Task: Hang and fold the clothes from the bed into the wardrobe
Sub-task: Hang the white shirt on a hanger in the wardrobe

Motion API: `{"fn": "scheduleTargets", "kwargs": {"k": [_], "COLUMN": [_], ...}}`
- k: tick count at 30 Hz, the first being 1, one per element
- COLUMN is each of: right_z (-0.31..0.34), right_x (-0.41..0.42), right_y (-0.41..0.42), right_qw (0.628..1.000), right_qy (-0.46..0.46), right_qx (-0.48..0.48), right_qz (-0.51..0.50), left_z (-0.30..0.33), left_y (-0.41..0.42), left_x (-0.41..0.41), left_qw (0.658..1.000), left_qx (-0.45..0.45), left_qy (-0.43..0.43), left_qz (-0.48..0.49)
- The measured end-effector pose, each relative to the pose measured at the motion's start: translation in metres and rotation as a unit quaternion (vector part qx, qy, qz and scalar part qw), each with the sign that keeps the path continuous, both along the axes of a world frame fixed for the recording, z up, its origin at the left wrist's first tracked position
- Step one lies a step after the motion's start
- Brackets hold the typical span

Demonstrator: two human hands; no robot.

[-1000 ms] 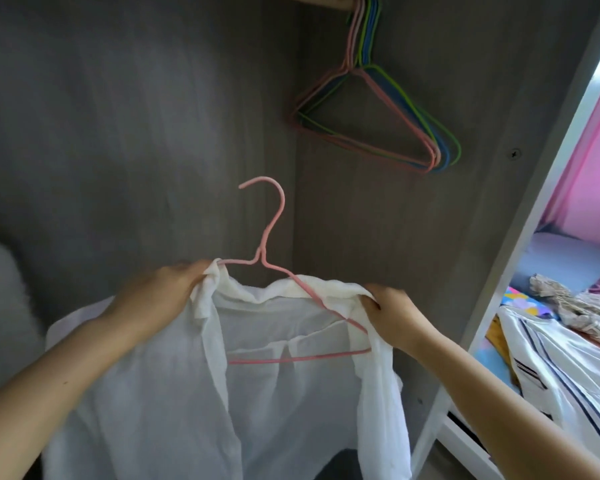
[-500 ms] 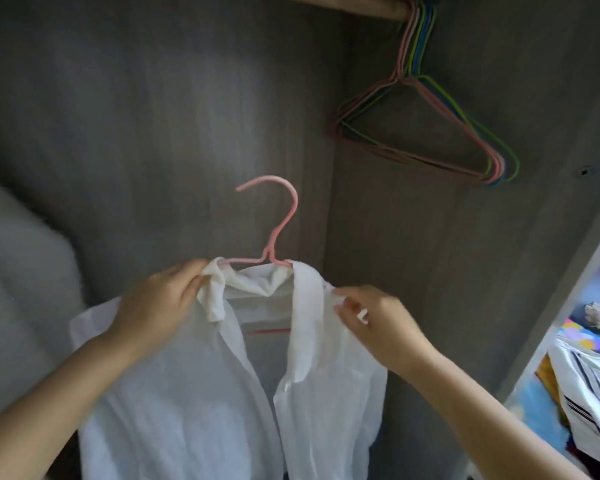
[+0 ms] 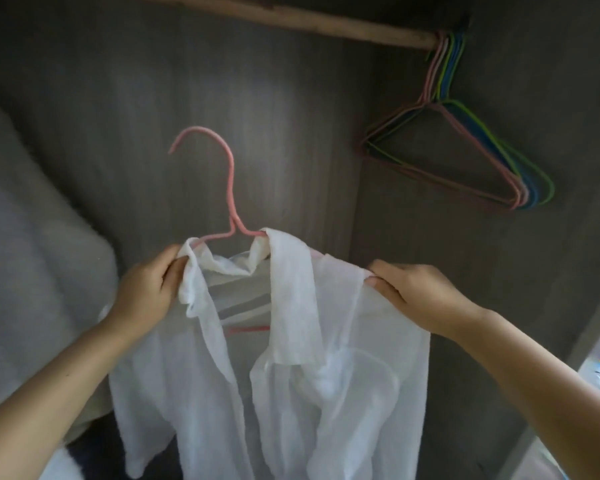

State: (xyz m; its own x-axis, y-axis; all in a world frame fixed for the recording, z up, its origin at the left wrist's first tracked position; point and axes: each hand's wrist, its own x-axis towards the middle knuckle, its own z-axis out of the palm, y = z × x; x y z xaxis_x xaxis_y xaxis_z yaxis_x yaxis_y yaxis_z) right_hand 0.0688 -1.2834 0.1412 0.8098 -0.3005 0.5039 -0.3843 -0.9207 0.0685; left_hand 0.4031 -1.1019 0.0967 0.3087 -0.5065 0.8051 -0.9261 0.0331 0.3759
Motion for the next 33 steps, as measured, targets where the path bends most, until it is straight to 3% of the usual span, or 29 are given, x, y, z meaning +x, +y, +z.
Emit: {"fn": "scheduleTargets", "kwargs": {"k": [2,5,8,13,15,18,19,22,24,26,28,31,33], "right_z": [0.002,0.006,0.01,-0.002,-0.007,-0.011,-0.016,-0.036,-0.045,-0.046,-0.044,-0.047,-0.053], "right_x": [0.003,-0.002,-0.009,0.006,0.007,-0.002,-0.005,-0.008,-0.004,0.0,0.002,0.013,0.022], "right_y": [0.006,-0.001,-0.018,-0.028,-0.024,-0.011,-0.005,0.018,0.024,0.02,0.011,0.002,0.001], "right_qw": [1.0,0.982,0.967,0.931,0.907,0.828,0.827,0.9,0.934,0.927,0.893,0.895,0.895], "right_qy": [-0.012,-0.082,-0.119,-0.068,-0.13,-0.305,-0.313,-0.189,-0.131,-0.164,-0.203,-0.115,-0.114], "right_qx": [0.022,0.161,0.221,0.358,0.4,0.471,0.466,0.39,0.332,0.333,0.395,0.413,0.403], "right_qz": [0.019,0.062,0.029,-0.034,-0.02,-0.012,0.005,0.035,-0.004,-0.045,-0.067,-0.121,-0.153], "left_z": [0.01,0.021,0.027,0.029,0.021,0.009,0.006,0.001,-0.001,-0.005,-0.005,-0.003,-0.002], "left_y": [0.005,0.017,0.029,0.028,0.026,0.025,0.024,0.021,0.017,0.013,0.01,0.006,0.003], "left_x": [-0.008,-0.006,0.006,0.01,0.019,0.039,0.045,0.057,0.059,0.06,0.058,0.051,0.045], "left_qw": [0.999,0.997,0.999,0.997,0.995,0.99,0.989,0.985,0.985,0.988,0.99,0.988,0.987], "left_qx": [-0.013,-0.027,-0.044,-0.051,-0.048,-0.051,-0.056,-0.063,-0.054,-0.044,-0.037,-0.021,-0.012], "left_qy": [-0.035,-0.071,-0.01,0.05,0.082,0.128,0.138,0.148,0.148,0.138,0.129,0.153,0.162], "left_qz": [-0.008,-0.007,-0.013,-0.026,-0.013,0.012,0.023,0.057,0.064,0.062,0.054,0.023,0.009]}}
